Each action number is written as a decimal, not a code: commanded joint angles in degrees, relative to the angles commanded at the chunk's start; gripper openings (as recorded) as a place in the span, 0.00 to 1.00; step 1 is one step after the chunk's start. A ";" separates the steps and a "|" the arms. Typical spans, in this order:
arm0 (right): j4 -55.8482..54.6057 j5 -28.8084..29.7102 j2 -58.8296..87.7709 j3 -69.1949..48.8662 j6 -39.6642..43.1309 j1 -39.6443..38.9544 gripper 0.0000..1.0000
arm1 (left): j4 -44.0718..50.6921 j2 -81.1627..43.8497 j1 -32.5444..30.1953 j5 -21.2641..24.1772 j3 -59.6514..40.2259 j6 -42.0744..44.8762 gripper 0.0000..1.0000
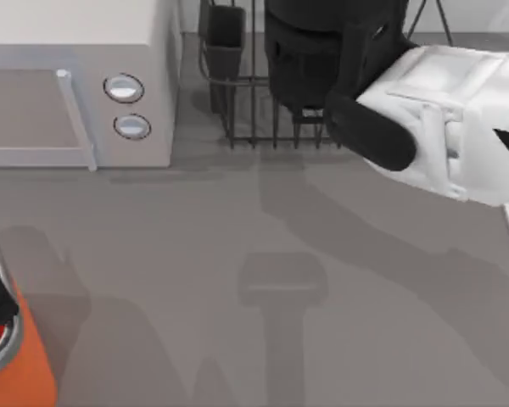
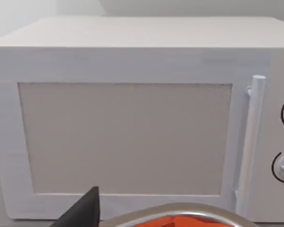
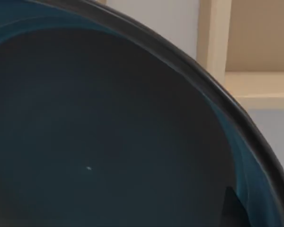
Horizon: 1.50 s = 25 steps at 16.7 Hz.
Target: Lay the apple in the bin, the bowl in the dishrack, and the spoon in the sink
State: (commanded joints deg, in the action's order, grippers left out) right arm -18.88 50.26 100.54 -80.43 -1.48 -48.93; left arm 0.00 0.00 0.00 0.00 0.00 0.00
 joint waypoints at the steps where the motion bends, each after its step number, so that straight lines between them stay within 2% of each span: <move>1: -3.96 -1.93 3.05 0.62 0.12 2.04 0.00 | 0.00 0.00 0.00 0.00 0.00 0.00 1.00; 4: -14.59 -7.53 11.04 2.48 0.38 7.91 0.00 | 0.00 0.00 0.00 0.00 0.00 0.00 1.00; 7: -20.42 -11.46 15.89 3.81 0.46 12.01 0.00 | 0.00 0.00 0.00 0.00 0.00 0.00 1.00; 12: -21.27 -12.15 16.60 4.05 0.46 12.72 0.00 | 0.00 0.00 0.00 0.00 0.00 0.00 1.00; 25: -21.27 -12.15 16.60 4.05 0.46 12.72 0.98 | 0.00 0.00 0.00 0.00 0.00 0.00 1.00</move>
State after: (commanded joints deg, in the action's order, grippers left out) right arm -40.15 38.11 117.14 -76.38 -1.02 -36.21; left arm 0.00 0.00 0.00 0.00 0.00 0.00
